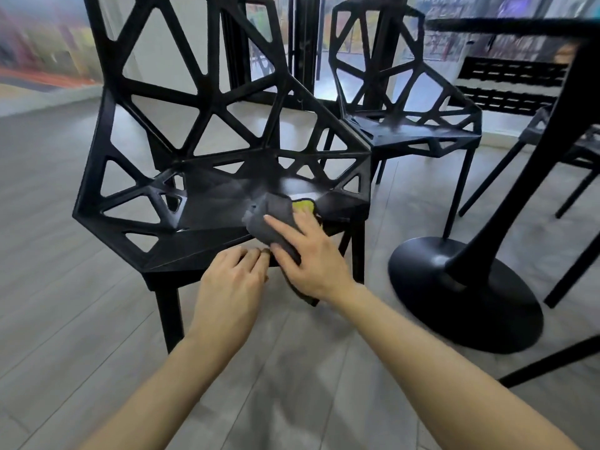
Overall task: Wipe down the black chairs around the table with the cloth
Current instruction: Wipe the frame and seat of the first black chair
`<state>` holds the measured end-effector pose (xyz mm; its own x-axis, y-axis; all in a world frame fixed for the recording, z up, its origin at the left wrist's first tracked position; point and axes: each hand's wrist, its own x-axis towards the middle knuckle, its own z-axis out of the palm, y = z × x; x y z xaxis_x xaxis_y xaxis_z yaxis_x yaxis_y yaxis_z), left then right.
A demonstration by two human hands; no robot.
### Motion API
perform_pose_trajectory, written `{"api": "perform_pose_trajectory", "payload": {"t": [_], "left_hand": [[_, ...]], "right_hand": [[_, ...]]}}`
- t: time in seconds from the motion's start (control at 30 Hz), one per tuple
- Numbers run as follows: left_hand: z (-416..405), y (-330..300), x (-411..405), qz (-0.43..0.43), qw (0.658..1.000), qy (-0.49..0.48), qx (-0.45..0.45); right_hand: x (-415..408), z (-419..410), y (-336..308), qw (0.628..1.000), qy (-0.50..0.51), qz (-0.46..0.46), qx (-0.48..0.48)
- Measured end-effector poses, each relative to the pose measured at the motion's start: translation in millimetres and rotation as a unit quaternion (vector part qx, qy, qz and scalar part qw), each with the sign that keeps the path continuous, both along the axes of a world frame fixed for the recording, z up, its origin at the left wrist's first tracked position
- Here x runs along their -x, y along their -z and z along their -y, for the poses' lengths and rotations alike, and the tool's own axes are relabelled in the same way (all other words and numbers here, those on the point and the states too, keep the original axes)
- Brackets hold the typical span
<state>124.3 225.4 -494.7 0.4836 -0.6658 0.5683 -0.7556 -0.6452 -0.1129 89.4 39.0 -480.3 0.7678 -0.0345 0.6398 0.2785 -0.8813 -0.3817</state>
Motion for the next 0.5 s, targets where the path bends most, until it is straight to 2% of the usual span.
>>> {"api": "perform_pose_trajectory", "payload": {"t": [0.03,0.1,0.17,0.23,0.3,0.37,0.5], "left_hand": [[0.9,-1.2,-3.4,-0.01,1.0,-0.002,0.007],[1.9,-3.5,-8.9,-0.037,0.999,-0.013,0.012],[2.0,-6.5,-12.8,-0.066,0.997,-0.022,0.018],[2.7,-10.6,-14.0,-0.084,0.996,-0.027,0.019],[2.9,-15.1,-13.0,-0.091,0.995,-0.03,0.023],[2.4,-21.1,-11.5,-0.11,0.993,-0.032,0.041],[-13.0,-36.0,-10.3,-0.168,0.982,-0.074,0.032]], "right_hand": [[-1.8,7.8,-3.4,0.998,-0.048,-0.011,0.028],[-15.3,38.7,-18.8,0.995,-0.039,-0.074,0.059],[-42.6,93.7,-38.8,0.987,0.074,-0.136,0.052],[-63.9,145.5,-59.7,0.96,0.194,-0.195,0.044],[-75.6,149.5,-67.0,0.945,0.233,-0.218,0.078],[-71.1,110.9,-63.1,0.949,0.201,-0.222,0.095],[-32.2,44.2,-62.0,0.969,0.043,-0.19,0.15]]}}
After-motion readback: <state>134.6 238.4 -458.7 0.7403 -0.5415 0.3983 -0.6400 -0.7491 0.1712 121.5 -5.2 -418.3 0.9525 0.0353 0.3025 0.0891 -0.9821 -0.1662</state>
